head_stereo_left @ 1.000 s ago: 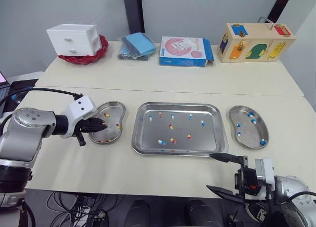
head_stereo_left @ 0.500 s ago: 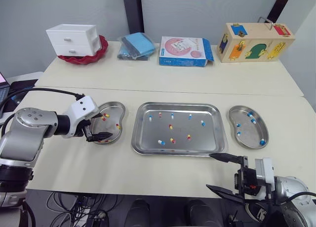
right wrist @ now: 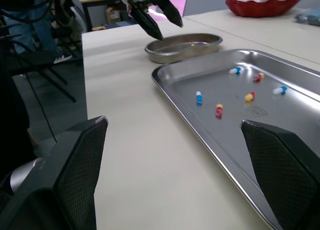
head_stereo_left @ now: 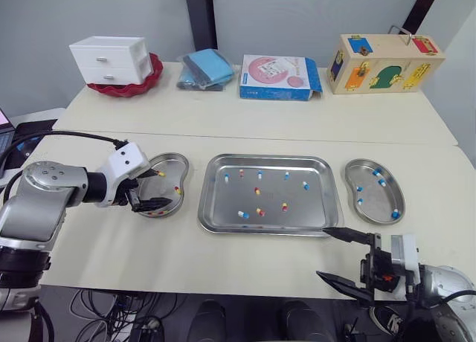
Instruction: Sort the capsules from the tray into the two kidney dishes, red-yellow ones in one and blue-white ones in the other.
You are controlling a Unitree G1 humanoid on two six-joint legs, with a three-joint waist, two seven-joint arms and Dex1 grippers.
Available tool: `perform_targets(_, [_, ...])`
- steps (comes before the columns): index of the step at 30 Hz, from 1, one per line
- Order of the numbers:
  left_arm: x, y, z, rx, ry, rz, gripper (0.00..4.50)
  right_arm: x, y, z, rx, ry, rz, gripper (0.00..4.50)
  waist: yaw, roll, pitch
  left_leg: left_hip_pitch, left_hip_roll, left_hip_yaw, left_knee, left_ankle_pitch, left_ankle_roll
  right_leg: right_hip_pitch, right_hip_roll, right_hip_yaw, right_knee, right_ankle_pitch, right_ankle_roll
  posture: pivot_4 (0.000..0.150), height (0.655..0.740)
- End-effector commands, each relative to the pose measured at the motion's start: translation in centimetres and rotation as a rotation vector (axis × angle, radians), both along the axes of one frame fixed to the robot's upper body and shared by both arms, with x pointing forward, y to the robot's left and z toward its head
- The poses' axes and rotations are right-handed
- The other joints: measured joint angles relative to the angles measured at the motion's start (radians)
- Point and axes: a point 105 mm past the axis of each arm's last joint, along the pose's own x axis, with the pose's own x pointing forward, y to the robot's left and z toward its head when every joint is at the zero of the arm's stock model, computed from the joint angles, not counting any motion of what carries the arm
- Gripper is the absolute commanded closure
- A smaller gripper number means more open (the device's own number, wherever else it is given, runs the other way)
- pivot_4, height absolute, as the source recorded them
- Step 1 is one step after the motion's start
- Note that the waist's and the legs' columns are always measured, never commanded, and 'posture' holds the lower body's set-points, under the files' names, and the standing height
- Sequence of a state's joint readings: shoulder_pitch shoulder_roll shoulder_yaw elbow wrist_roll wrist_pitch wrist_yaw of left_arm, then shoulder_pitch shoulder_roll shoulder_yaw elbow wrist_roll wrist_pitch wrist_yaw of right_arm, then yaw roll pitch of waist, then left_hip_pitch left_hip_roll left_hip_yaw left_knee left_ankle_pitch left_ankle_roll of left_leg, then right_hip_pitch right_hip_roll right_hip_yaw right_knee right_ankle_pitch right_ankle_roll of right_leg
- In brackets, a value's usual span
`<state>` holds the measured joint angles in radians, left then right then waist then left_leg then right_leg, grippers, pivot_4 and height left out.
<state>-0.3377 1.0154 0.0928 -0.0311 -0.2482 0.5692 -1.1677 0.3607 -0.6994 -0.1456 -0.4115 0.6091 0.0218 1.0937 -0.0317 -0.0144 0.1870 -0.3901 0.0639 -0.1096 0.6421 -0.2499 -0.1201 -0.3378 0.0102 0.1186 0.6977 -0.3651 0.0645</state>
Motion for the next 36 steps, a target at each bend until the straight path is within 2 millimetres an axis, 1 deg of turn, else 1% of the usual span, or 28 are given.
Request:
perform_targets(1, [-0.7,1.0,2.0,-0.056,-0.05,0.036,0.08,0.3,-1.6,1.7,-0.043,0.006,-0.068,0.0,0.0,0.0,0.0,0.0,0.0,0.0,0.0,0.0,0.0,0.0,0.0,0.0,0.0,0.0,0.0,0.15,0.74])
perform_targets(2, [-0.9,1.2,2.0,-0.064,-0.049,0.043,0.08,0.3,-1.9,1.9,-0.049,0.015,-0.079,0.0,-0.001,0.0,0.0,0.0,0.0,0.0,0.0,0.0,0.0,0.0,0.0,0.0,0.0,0.0,0.0,0.15,0.74])
perform_targets(4, [-1.4,2.3,2.3,-0.075,-0.056,0.086,0.08,0.4,-2.9,2.3,-0.074,0.067,-0.104,0.0,-0.001,0.0,0.0,0.0,0.0,0.0,0.0,0.0,0.0,0.0,0.0,0.0,0.0,0.0,0.0,0.15,0.74])
perform_targets(6, [-2.1,4.2,2.5,-0.068,-0.061,0.152,0.08,0.8,-4.5,2.7,-0.124,0.107,-0.142,0.0,-0.003,0.0,0.0,0.0,0.0,0.001,0.0,0.0,0.0,0.0,0.0,0.001,0.0,0.0,0.0,0.15,0.74])
perform_targets(7, [-2.6,5.3,2.5,-0.058,-0.056,0.189,0.08,0.9,-5.4,2.7,-0.16,0.133,-0.167,0.0,-0.004,-0.001,0.0,0.0,0.0,0.001,-0.001,0.0,0.0,0.0,0.0,0.001,0.0,0.0,0.0,0.15,0.74])
perform_targets(8, [-3.5,7.2,2.0,-0.024,-0.04,0.25,0.08,1.0,-7.0,2.6,-0.211,0.177,-0.205,0.0,-0.006,-0.001,0.0,0.0,0.0,0.001,-0.001,0.0,0.0,0.0,0.0,0.001,0.0,0.0,0.0,0.15,0.74])
perform_targets(10, [-5.2,9.9,1.3,0.024,-0.008,0.338,0.08,1.1,-9.3,2.6,-0.273,0.236,-0.27,0.0,-0.009,-0.001,0.001,0.001,0.0,0.003,-0.002,-0.001,0.001,-0.001,-0.001,0.002,-0.001,0.0,0.0,0.15,0.74])
perform_targets(12, [-6.9,11.9,0.6,0.052,0.023,0.403,0.08,1.6,-11.6,3.0,-0.308,0.254,-0.339,0.0,-0.01,-0.001,0.001,0.001,0.0,0.003,-0.003,-0.001,0.001,-0.001,-0.001,0.002,-0.002,0.0,0.0,0.15,0.74])
perform_targets(13, [-7.7,12.6,0.2,0.059,0.038,0.424,0.08,1.8,-12.6,3.1,-0.329,0.262,-0.365,0.0,-0.011,-0.002,0.001,0.001,0.0,0.003,-0.003,-0.001,0.001,-0.002,-0.001,0.002,-0.002,0.0,0.0,0.15,0.74])
perform_targets(15, [-8.6,13.3,-0.2,0.062,0.051,0.442,0.08,2.0,-13.9,3.3,-0.366,0.277,-0.391,0.0,-0.011,-0.003,0.002,0.001,0.0,0.004,-0.003,-0.001,0.001,-0.003,-0.001,0.003,-0.002,0.0,0.0,0.15,0.74])
perform_targets(17, [-9.3,14.2,-0.6,0.071,0.053,0.472,0.08,2.2,-15.7,2.9,-0.457,0.309,-0.418,0.0,-0.007,-0.004,0.003,0.0,0.0,0.004,-0.003,-0.001,0.001,-0.003,-0.001,0.002,-0.002,-0.001,0.0,0.15,0.74])
perform_targets(19, [-9.6,14.7,-0.8,0.075,0.046,0.487,0.08,2.3,-17.0,2.6,-0.536,0.353,-0.434,0.0,-0.005,-0.003,0.003,0.0,0.0,0.005,-0.003,-0.001,0.001,-0.004,-0.002,0.003,-0.002,-0.001,0.0,0.15,0.74])
perform_targets(20, [-9.7,14.6,-0.8,0.068,0.039,0.488,0.08,2.6,-17.2,2.7,-0.535,0.351,-0.438,0.0,-0.004,-0.003,0.003,0.0,0.0,0.006,-0.003,-0.001,0.001,-0.005,-0.002,0.003,-0.002,-0.001,0.0,0.15,0.74])
perform_targets(25, [-9.7,14.1,-1.1,0.036,0.017,0.482,0.08,3.6,-17.5,2.9,-0.54,0.335,-0.433,0.0,-0.012,-0.003,0.003,0.0,0.0,0.007,-0.004,-0.001,0.001,-0.005,-0.002,0.004,-0.002,-0.001,-0.001,0.15,0.74])
perform_targets(30, [-9.8,13.9,-1.3,0.026,0.015,0.479,0.08,3.7,-18.2,2.9,-0.548,0.342,-0.447,0.0,-0.017,-0.003,0.003,0.0,0.0,0.007,-0.006,-0.001,0.001,-0.006,-0.002,0.005,-0.002,-0.001,-0.001,0.15,0.74])
perform_targets(34, [-10.0,14.0,-1.4,0.023,0.017,0.475,0.08,3.7,-18.2,3.0,-0.549,0.341,-0.443,0.0,-0.02,-0.003,0.003,0.0,0.0,0.008,-0.006,-0.001,0.001,-0.006,-0.002,0.005,-0.002,-0.001,-0.001,0.15,0.74])
perform_targets(36, [-10.0,13.6,-1.4,0.002,0.007,0.455,0.08,3.7,-18.4,3.0,-0.559,0.335,-0.449,0.0,-0.022,-0.003,0.003,0.0,0.0,0.008,-0.006,-0.001,0.001,-0.006,-0.002,0.005,-0.002,-0.001,-0.001,0.15,0.74])
